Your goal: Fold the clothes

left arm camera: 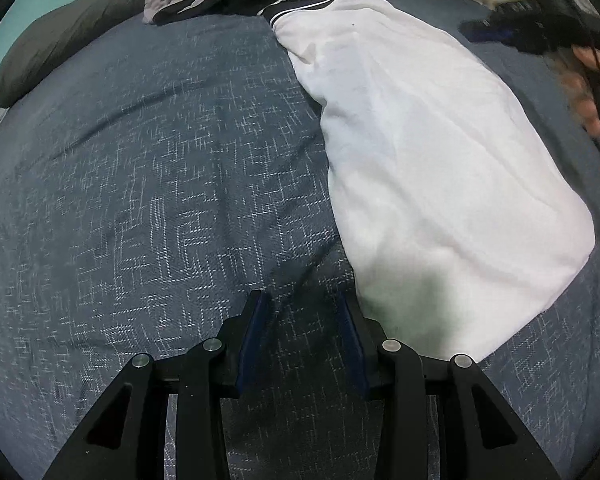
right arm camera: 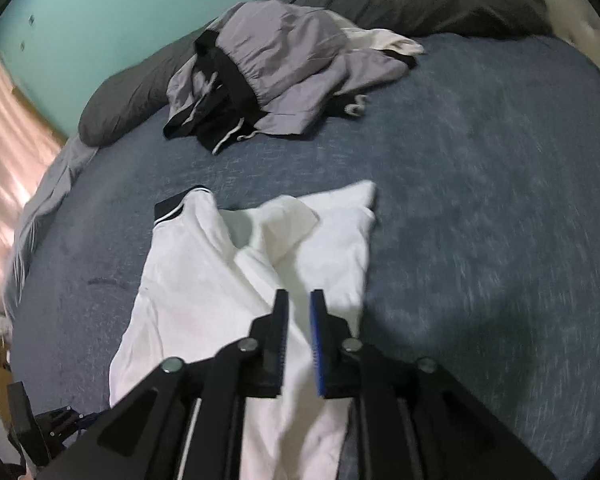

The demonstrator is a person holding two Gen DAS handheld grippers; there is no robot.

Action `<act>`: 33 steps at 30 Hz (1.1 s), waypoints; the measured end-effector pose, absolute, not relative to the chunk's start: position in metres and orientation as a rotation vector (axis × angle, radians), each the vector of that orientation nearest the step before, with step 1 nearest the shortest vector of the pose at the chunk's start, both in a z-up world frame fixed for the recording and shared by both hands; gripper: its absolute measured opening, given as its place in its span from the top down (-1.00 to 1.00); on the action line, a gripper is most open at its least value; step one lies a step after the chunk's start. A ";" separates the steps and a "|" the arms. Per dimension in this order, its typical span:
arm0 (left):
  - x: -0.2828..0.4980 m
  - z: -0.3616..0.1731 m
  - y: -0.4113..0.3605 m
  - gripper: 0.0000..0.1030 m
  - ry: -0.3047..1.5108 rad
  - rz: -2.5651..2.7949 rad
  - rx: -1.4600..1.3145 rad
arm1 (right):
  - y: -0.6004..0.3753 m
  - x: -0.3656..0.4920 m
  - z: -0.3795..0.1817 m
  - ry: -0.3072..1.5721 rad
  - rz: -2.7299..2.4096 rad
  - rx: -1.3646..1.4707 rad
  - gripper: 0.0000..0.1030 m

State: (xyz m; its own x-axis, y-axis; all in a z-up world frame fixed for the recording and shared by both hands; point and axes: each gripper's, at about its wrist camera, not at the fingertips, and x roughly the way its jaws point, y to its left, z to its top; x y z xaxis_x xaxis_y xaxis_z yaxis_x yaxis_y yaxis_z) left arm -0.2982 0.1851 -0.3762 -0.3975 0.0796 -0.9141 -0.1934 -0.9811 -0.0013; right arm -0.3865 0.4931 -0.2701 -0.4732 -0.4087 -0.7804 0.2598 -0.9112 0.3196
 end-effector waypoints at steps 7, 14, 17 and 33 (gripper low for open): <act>-0.300 -0.378 0.187 0.21 0.132 2.488 -1.622 | 0.463 -0.416 -0.269 -0.163 -2.352 1.392 0.42; -0.275 -0.376 0.183 0.21 0.118 2.492 -1.616 | 0.446 -0.413 -0.282 0.001 -2.324 1.401 0.91; -0.278 -0.376 0.183 0.21 0.116 2.491 -1.617 | 0.455 -0.409 -0.276 -0.054 -2.366 1.344 0.96; -0.286 -0.382 0.168 0.21 0.107 2.493 -1.620 | 0.501 -0.417 -0.283 -0.338 -2.476 1.329 0.98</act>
